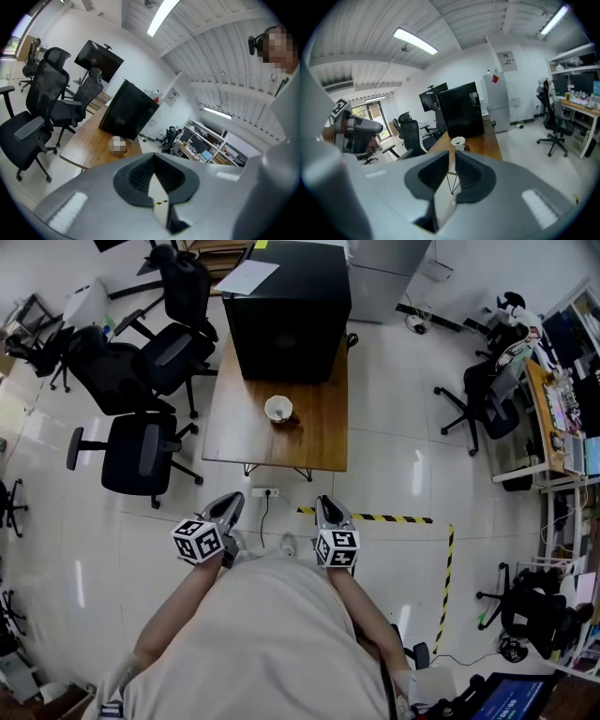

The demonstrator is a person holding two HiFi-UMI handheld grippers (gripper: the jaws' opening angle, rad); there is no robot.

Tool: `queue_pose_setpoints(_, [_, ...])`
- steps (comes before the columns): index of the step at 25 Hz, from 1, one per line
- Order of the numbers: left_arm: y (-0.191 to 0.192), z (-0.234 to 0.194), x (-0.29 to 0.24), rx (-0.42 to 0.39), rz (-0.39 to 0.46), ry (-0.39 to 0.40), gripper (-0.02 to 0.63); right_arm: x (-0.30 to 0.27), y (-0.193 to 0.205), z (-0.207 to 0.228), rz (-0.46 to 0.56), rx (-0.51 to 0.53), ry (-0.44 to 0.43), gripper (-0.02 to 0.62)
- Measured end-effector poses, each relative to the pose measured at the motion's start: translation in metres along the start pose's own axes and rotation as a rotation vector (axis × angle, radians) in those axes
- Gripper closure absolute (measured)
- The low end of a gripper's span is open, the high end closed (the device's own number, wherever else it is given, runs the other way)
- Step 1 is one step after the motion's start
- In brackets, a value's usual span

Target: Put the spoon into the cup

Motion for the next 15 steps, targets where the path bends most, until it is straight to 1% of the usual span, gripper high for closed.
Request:
queue_pose_setpoints(4, [0.014, 0.013, -0.003, 0.01, 0.002, -0.013, 0.604, 0.014, 0.003, 0.02, -0.015, -0.04, 0.015, 0.563])
queue_pose_setpoints(6, [0.021, 0.017, -0.004, 0.019, 0.007, -0.019, 0.604, 0.02, -0.001, 0.029, -0.016, -0.037, 0.019, 0.566])
queue_pose_setpoints(10, [0.031, 0.021, -0.004, 0.046, 0.025, -0.023, 0.604, 0.033, -0.014, 0.042, 0.015, -0.042, 0.016, 0.568])
queue_pose_setpoints(15, [0.034, 0.026, -0.005, 0.085, 0.043, -0.02, 0.604, 0.039, -0.024, 0.05, 0.039, -0.026, 0.0, 0.568])
Point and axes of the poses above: the fingertips, and each gripper's own axes: x backward along the fingers, z to its right, y out of its underside, the point moved 3 cm from there along x, backward along the fingers, and after that the axes turned 4 degrees about -y, right-handed, at the moved point
